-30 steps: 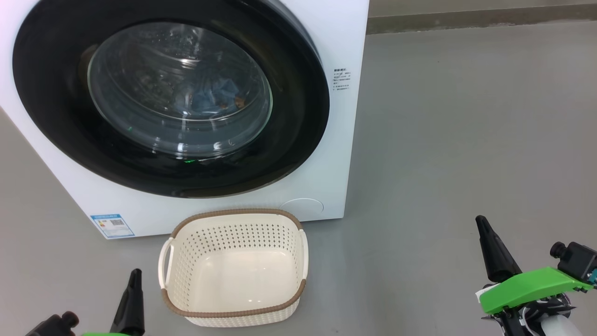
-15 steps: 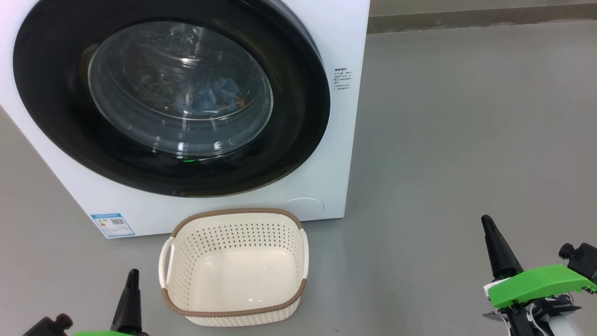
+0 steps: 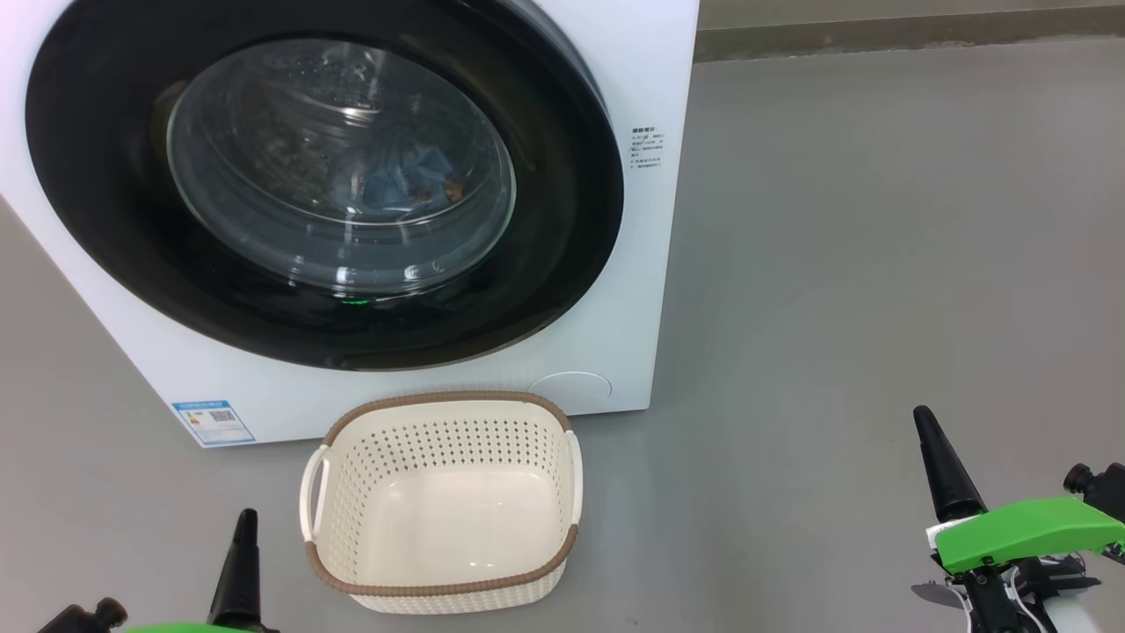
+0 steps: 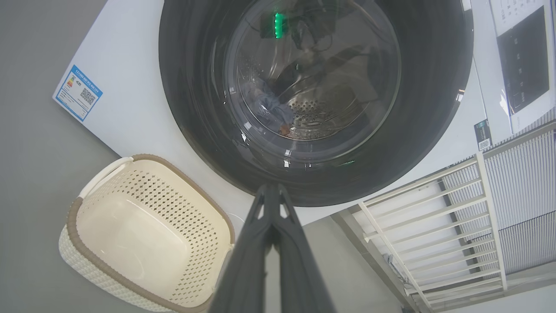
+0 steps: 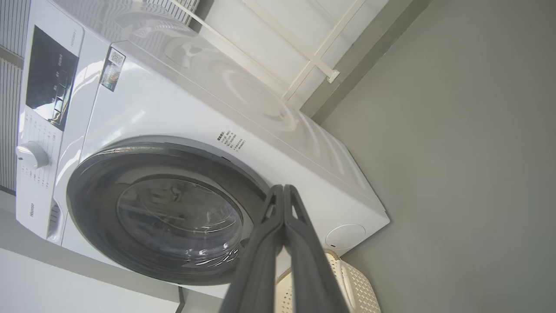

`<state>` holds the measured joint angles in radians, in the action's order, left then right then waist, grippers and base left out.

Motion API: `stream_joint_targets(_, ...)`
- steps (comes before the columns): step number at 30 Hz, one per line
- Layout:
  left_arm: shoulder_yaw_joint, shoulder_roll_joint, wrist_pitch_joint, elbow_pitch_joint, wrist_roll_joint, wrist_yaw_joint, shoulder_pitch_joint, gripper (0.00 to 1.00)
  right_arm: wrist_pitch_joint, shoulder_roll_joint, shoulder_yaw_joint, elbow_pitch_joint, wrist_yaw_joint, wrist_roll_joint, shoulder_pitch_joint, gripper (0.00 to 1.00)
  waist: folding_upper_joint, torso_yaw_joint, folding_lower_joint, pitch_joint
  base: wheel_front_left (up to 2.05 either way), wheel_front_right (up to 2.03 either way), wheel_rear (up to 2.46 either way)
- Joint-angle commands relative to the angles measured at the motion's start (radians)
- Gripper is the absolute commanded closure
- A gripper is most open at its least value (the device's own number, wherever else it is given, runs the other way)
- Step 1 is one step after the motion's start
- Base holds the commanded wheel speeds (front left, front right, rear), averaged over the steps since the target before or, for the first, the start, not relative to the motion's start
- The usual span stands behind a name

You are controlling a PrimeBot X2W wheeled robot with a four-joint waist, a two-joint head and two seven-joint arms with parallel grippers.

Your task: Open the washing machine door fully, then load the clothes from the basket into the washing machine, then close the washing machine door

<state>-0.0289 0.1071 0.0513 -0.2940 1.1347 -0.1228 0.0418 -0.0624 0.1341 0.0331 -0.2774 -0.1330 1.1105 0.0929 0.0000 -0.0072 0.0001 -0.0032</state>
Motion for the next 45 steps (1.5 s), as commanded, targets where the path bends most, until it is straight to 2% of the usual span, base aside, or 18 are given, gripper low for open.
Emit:
stream_joint_targets(1, 0.028, 0.007, -0.009, 0.032, 0.021, -0.004, 0.045, 1.00, 0.008, 0.008, -0.001, 0.028, 0.001, 0.022, 0.023, 1.00, 0.0000, 0.000, 0.0000, 0.000, 0.00, 0.00, 0.00)
stream_joint_targets(45, 0.119, -0.044, -0.132, 0.045, 0.378, -0.007, 0.062, 1.00, 0.138, -0.062, -0.113, 0.032, 0.002, 0.401, 0.016, 1.00, 0.0000, 0.006, -0.0001, 0.005, 0.00, 0.00, 0.00)
